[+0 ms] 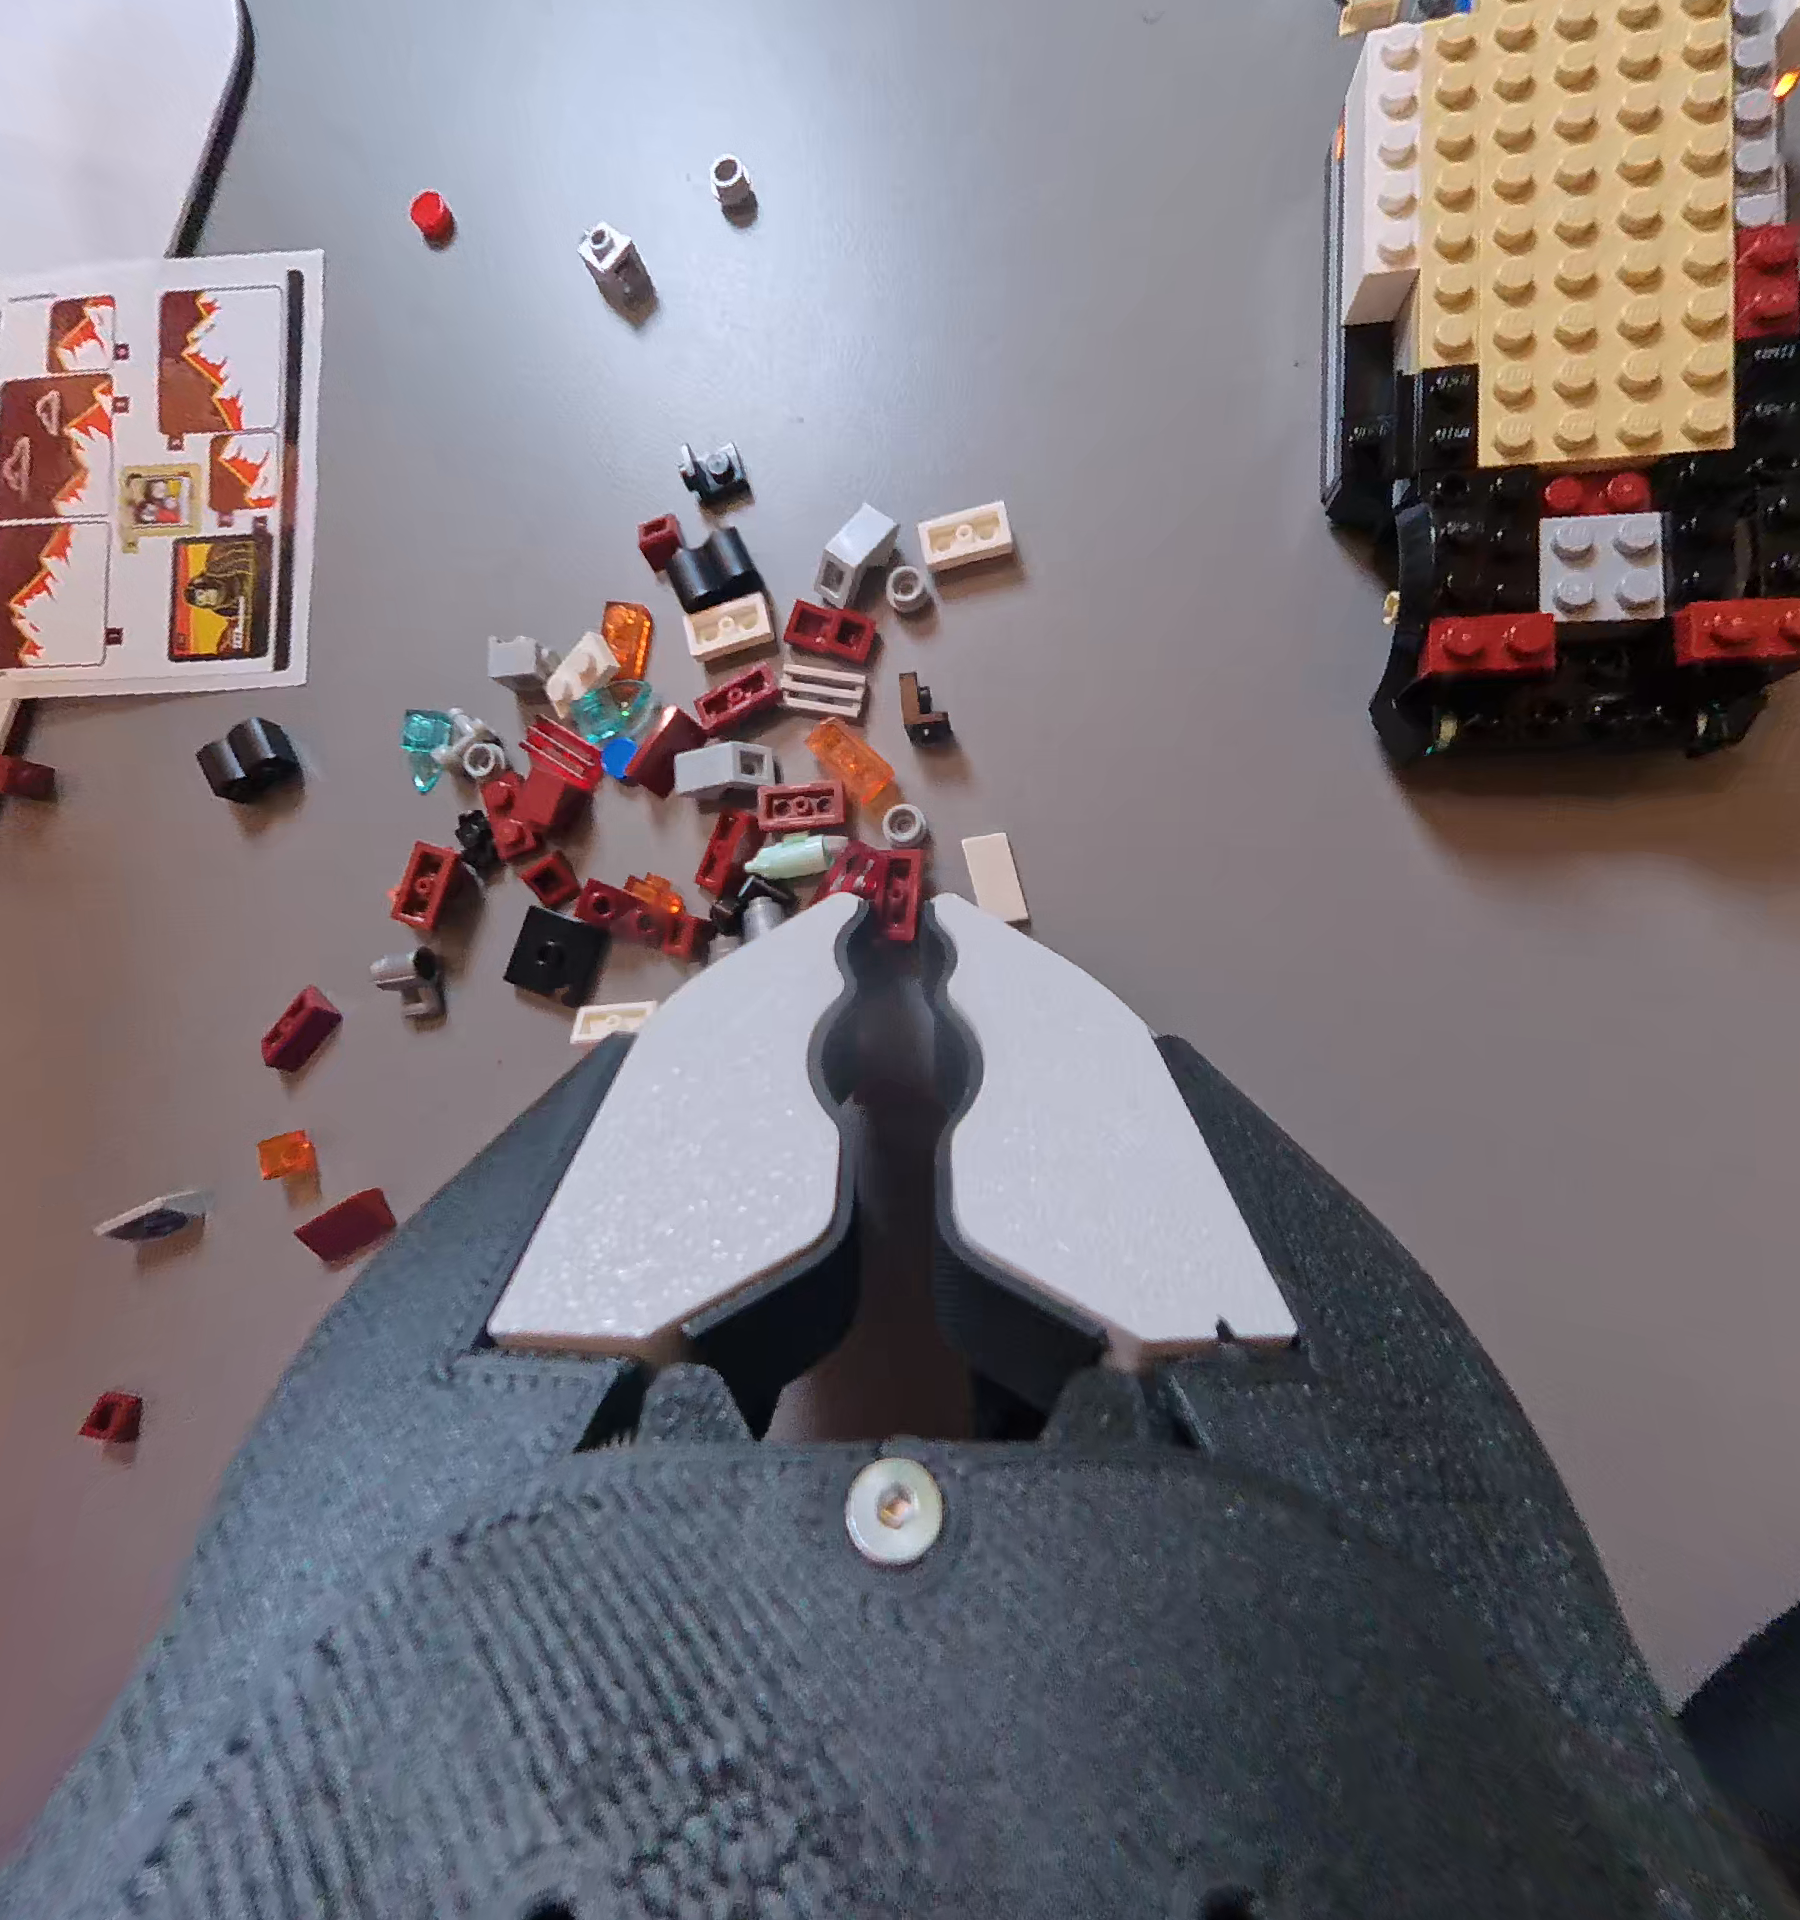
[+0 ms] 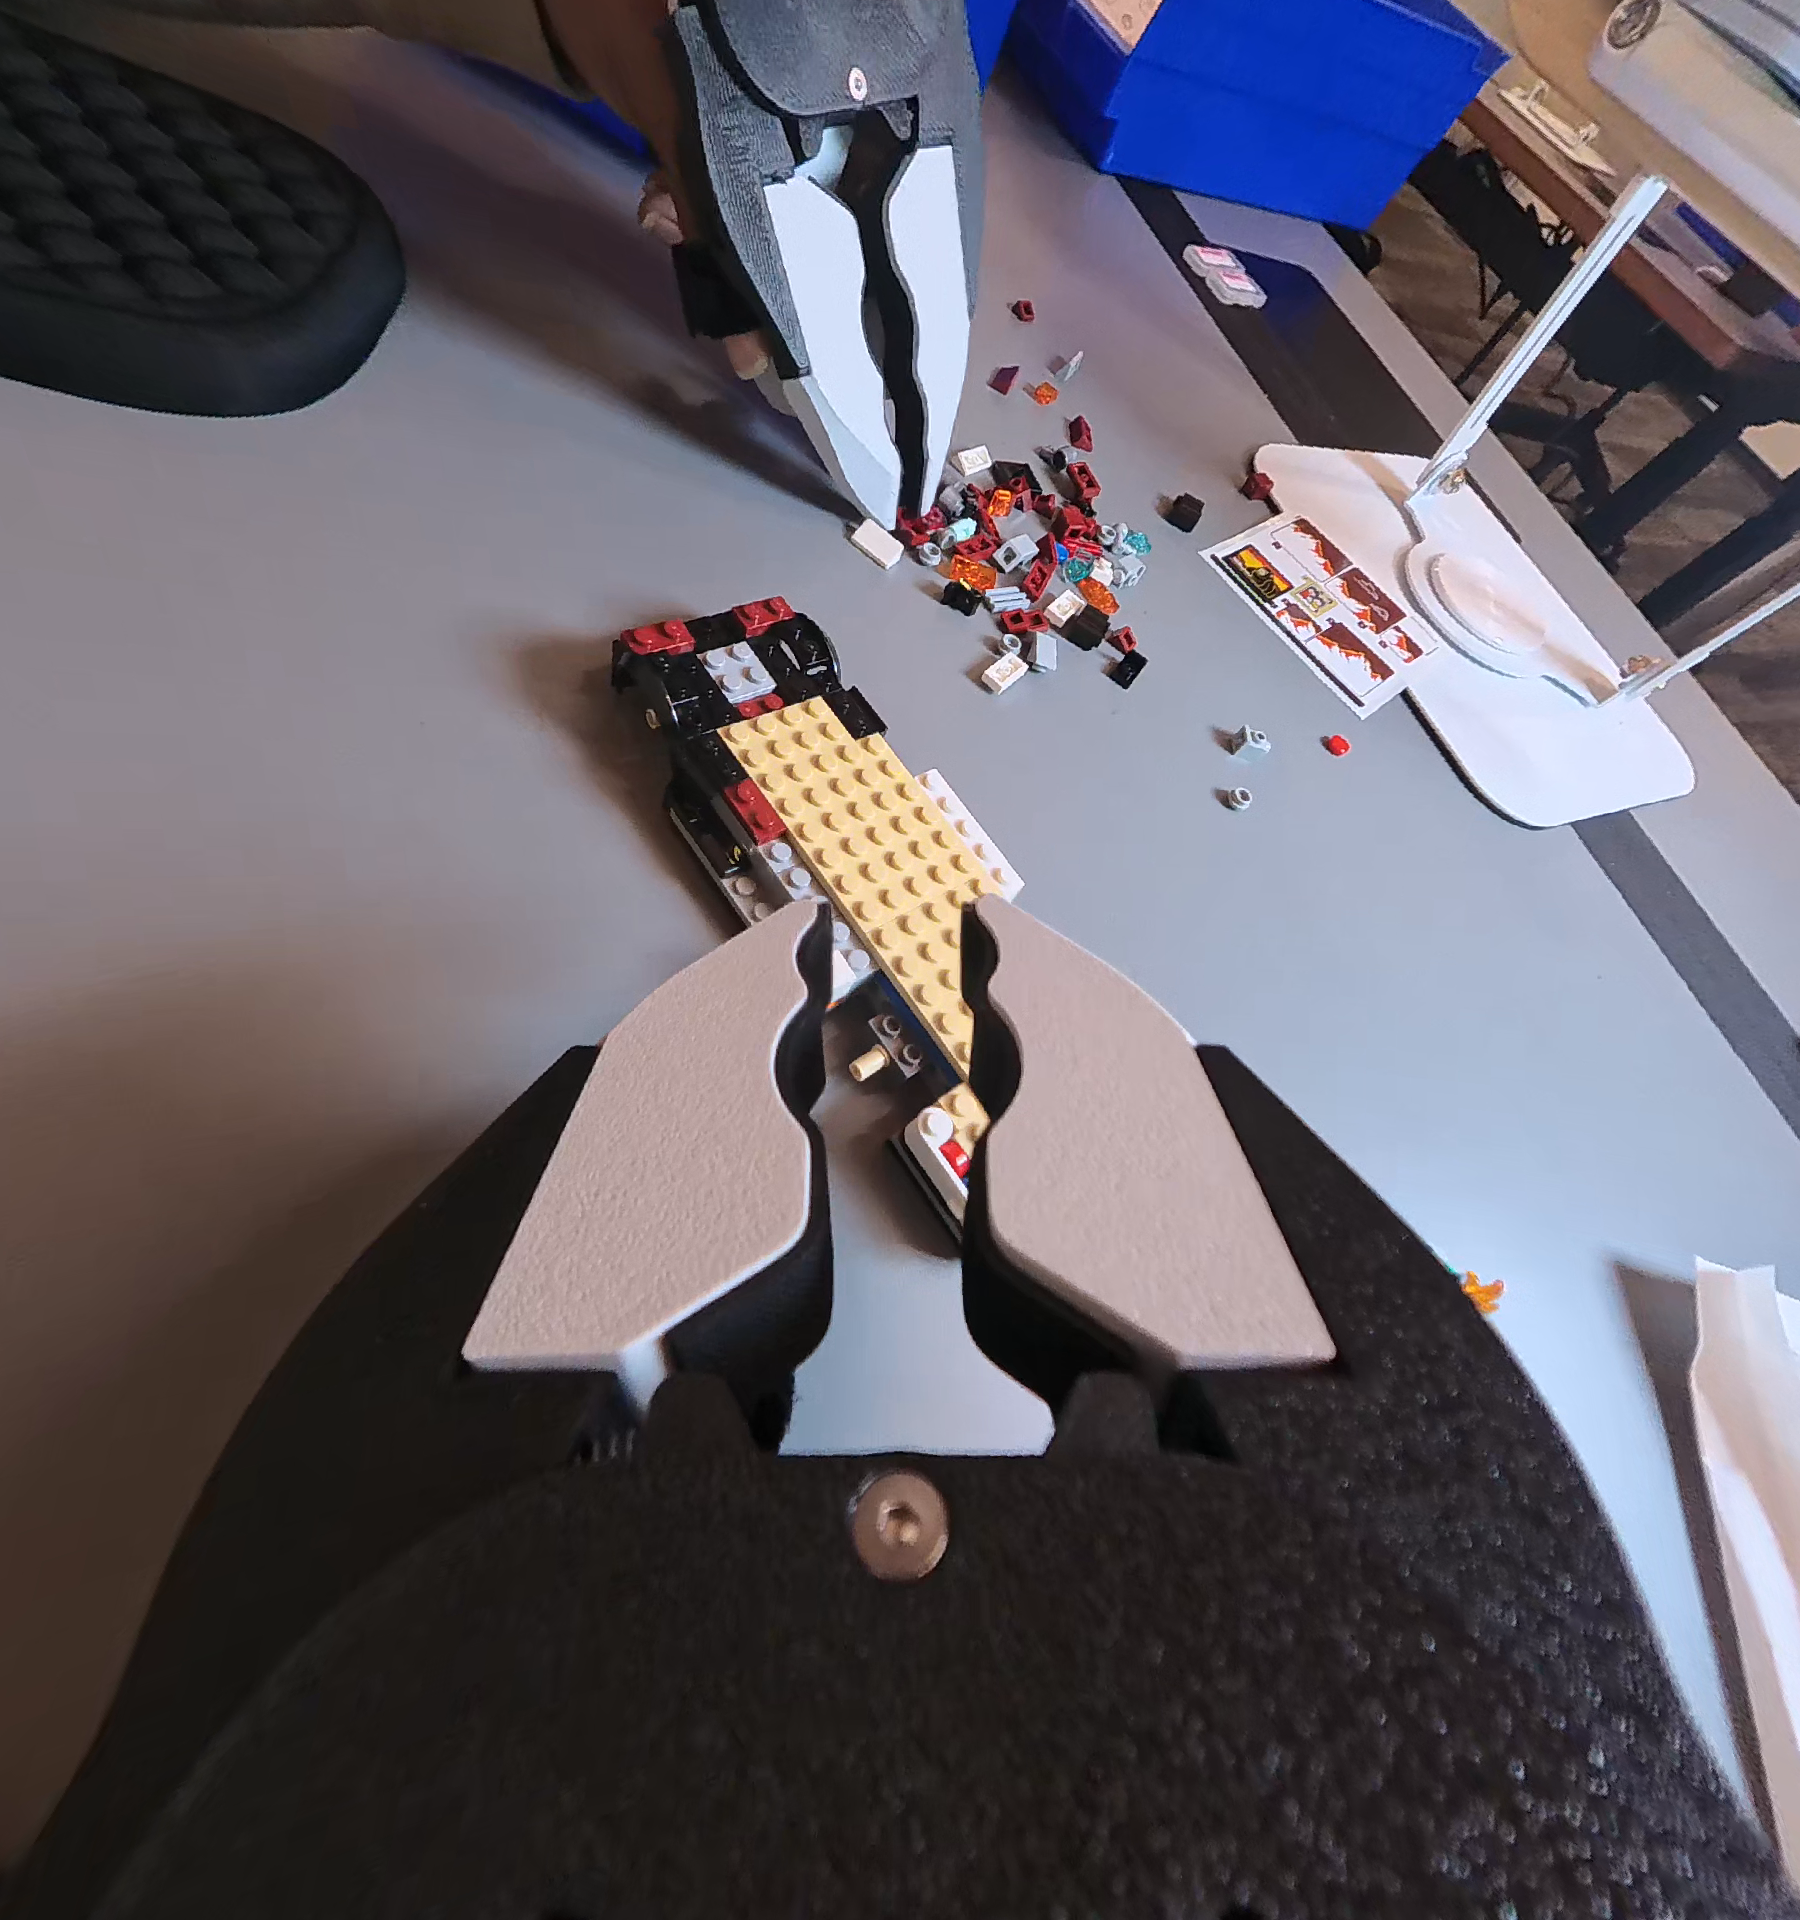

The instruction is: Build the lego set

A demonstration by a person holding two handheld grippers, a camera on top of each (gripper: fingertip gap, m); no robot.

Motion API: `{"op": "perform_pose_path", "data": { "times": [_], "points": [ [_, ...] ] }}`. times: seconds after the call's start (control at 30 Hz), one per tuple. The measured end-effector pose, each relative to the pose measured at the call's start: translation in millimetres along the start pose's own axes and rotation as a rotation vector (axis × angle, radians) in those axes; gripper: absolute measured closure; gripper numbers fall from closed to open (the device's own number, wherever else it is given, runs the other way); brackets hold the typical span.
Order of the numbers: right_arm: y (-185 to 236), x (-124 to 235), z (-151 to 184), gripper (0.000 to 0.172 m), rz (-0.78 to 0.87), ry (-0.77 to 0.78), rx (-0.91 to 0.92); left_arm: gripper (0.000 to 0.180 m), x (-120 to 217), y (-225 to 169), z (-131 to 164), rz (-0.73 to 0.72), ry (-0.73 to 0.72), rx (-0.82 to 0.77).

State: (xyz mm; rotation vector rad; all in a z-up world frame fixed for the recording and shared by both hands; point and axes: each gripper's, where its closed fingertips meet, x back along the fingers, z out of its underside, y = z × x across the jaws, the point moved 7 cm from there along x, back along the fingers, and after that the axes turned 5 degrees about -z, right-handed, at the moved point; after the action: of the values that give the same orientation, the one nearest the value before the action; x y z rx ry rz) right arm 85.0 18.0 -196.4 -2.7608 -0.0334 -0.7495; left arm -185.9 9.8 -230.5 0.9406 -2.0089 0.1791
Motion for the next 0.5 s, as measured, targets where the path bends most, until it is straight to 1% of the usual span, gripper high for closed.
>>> {"op": "perform_pose_path", "data": {
  "times": [0.07, 0.13, 0.17, 0.23, 0.3, 0.4, 0.43, 0.5],
  "points": [
    [-0.3, 1.1, -0.5, 0.149, 0.004, -0.004, 0.0, 0.172, 2.7, 1.7, -0.5, -0.032, -0.013, -0.011],
    [-0.5, 2.1, -1.8, 0.149, 0.006, -0.01, 0.002, 0.172, 9.9, 2.8, -0.8, -0.029, -0.048, 0.023],
    [-0.7, 2.6, -2.9, 0.149, 0.009, -0.014, 0.005, 0.172, 15.3, 4.4, -1.1, -0.024, -0.084, 0.055],
    [-0.9, 2.8, -6.5, 0.148, 0.012, -0.027, 0.014, 0.172, 28.6, 7.7, -2.6, 0.028, -0.191, 0.178],
    [-0.9, 1.0, -13.9, 0.148, 0.014, -0.053, 0.034, 0.172, 42.9, 4.7, -7.5, 0.178, -0.347, 0.342],
    [-0.4, -6.9, -36.0, 0.148, 0.023, -0.119, 0.089, 0.172, 60.6, -7.0, -22.2, 0.479, -0.601, 0.583],
    [0.0, -10.6, -46.0, 0.149, 0.028, -0.149, 0.11, 0.173, 63.1, -11.5, -27.8, 0.584, -0.66, 0.655],
    [1.1, -17.3, -67.1, 0.148, 0.056, -0.209, 0.163, 0.173, 64.2, -20.6, -39.3, 0.748, -0.742, 0.758]
  ]
}}
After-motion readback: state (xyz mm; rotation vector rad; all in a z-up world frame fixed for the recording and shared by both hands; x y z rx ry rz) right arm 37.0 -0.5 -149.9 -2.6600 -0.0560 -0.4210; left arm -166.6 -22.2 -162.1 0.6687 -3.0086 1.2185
